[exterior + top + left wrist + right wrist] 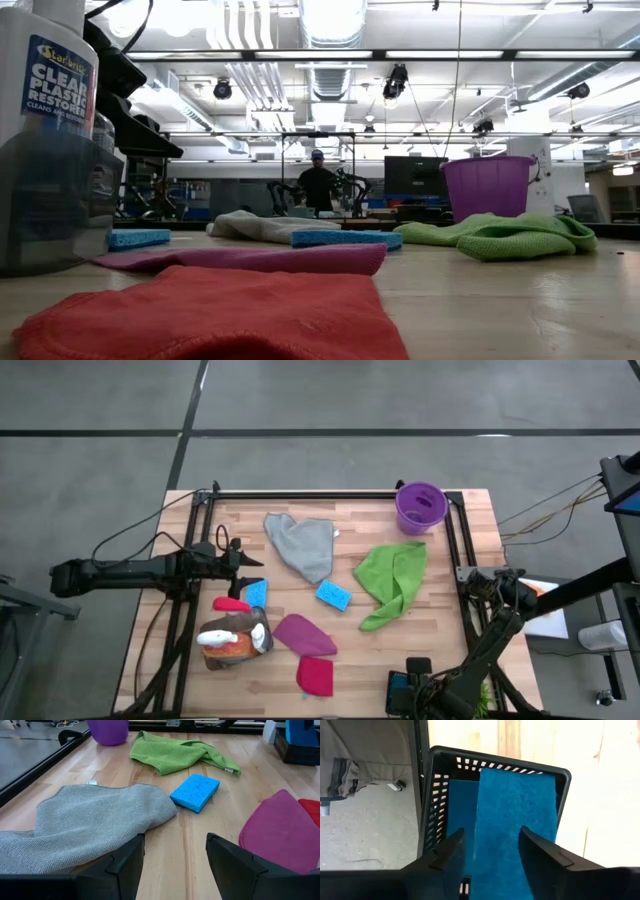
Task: Pick & Place Kitchen Items
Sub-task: Put the blue sponge into the black bin, then put the right light blue sponge into the black bin
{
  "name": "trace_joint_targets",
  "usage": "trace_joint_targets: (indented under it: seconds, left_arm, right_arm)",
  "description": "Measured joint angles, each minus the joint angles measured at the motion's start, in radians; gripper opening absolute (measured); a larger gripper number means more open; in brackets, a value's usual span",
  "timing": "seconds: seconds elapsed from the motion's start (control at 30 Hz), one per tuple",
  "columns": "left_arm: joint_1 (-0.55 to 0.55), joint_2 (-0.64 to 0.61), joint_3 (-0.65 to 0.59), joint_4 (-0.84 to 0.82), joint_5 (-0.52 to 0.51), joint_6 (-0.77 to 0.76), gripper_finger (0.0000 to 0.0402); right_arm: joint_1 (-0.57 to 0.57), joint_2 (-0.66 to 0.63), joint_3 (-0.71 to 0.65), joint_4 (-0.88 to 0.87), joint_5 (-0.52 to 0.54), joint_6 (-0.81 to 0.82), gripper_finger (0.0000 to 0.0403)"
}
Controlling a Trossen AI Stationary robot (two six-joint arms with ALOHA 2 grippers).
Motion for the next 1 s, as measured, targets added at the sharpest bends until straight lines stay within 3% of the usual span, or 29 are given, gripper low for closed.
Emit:
trace_joint_targets:
  seconds: [0.3, 0.53, 0.73, 1.0]
  left_arm:
    - [0.0, 0.0, 0.0, 0.0, 0.0, 0.0, 0.0214]
    - [0.0, 0.0, 0.0, 0.0, 0.0, 0.0, 0.0214]
    - [-0.001, 0.0, 0.0, 0.0, 0.0, 0.0, 0.0214]
    - [-0.001, 0.0, 0.0, 0.0, 0.0, 0.0, 0.0214]
  right_arm:
    - [0.001, 0.011, 0.0, 0.002, 0.015, -0.03, 0.0105]
    - [0.001, 0.044, -0.001, 0.001, 0.015, -0.068, 0.0025]
    - [0.001, 0.048, -0.001, -0.007, 0.015, -0.056, 0.0048]
    - [-0.001, 0.048, -0.001, -0.087, 0.015, 0.008, 0.013]
